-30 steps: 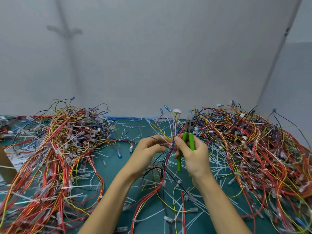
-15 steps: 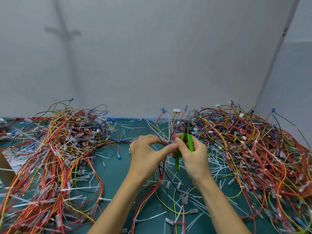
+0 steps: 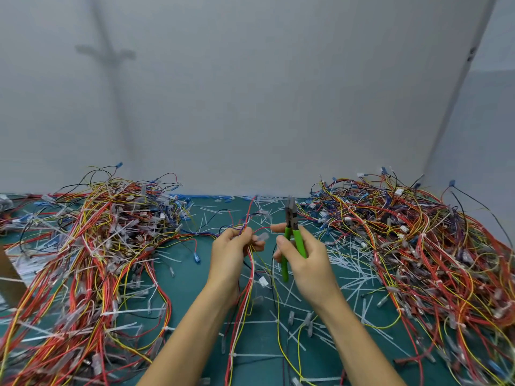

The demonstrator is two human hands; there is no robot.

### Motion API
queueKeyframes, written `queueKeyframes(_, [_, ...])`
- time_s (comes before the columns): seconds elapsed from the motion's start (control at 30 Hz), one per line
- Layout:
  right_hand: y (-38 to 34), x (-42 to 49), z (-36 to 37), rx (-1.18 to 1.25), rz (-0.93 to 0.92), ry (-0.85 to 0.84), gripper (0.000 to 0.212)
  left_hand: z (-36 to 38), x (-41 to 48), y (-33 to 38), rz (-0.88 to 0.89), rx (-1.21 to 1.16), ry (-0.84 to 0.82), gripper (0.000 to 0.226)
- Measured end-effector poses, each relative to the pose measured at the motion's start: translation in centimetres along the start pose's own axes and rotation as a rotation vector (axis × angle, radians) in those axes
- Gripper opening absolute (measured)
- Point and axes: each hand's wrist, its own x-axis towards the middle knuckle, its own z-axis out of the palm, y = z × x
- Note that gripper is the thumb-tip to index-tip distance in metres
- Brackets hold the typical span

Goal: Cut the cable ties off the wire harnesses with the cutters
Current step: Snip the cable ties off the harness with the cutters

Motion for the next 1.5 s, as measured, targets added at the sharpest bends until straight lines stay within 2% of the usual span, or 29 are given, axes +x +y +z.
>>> queueKeyframes(0.13, [-0.1,-0.3,0.4,-0.097,-0.02,-0.063,0.013,0.2,-0.4,0.7,-0.059,-0.054,-0.078,0.018])
queueKeyframes(0.23, [0.0,-0.4,0.7,-0.155,-0.056,-0.069,0.02,0.4,-0.6,0.8,-0.081,-0.012,-0.127,0.018])
queueKeyframes(0.37, [0.2,-0.5,0.6,-0.289,-0.079,-0.025,0.005,0.6,-0.8,0.7,-0.008,-0.02,-0.104,0.015])
queueKeyframes(0.47, [0.5,-0.4,0.4,-0.273,-0.037,-0.026,0.008,0.4,-0.7,0.4,0.014,0.0,-0.065,0.011])
queueKeyframes(0.63, [0.5,-0.3,0.4,-0.222,0.025,-0.026,0.013,-0.2,-0.1,0.7,-0.129,-0.116,-0.082,0.012])
queueKeyframes(0.8, [0.8,-0.2,0.1,-0.303,0.031,-0.066,0.021,-0.7,0.4,0.9,-0.333,-0.257,-0.079,0.004])
queueKeyframes(0.83, [0.7,-0.3,0.2,-0.325,0.031,-0.092,0.023,-0.7,0.4,0.9,-0.344,-0.275,-0.083,0.009])
queueKeyframes(0.9, [0.5,-0.6,0.4,-0.346,0.031,-0.147,0.03,-0.7,0.4,0.9,-0.339,-0.284,-0.092,0.018])
queueKeyframes(1.03, [0.1,-1.0,0.9,-0.368,0.011,-0.176,0.059,-0.7,0.2,1.1,-0.294,-0.267,-0.073,0.016])
queueKeyframes(1.2, [-0.1,-1.0,1.0,-0.342,0.04,-0.136,0.058,-0.9,0.4,1.1,-0.21,-0.184,-0.039,0.014])
queueKeyframes(1.33, [0.2,-0.8,1.0,-0.335,0.135,-0.157,0.055,-0.9,0.4,1.2,-0.138,-0.203,0.01,0.018])
queueKeyframes(1.5, [0.2,-0.5,0.9,-0.339,0.2,-0.224,0.063,-0.9,0.1,1.6,-0.11,-0.271,-0.044,0.021])
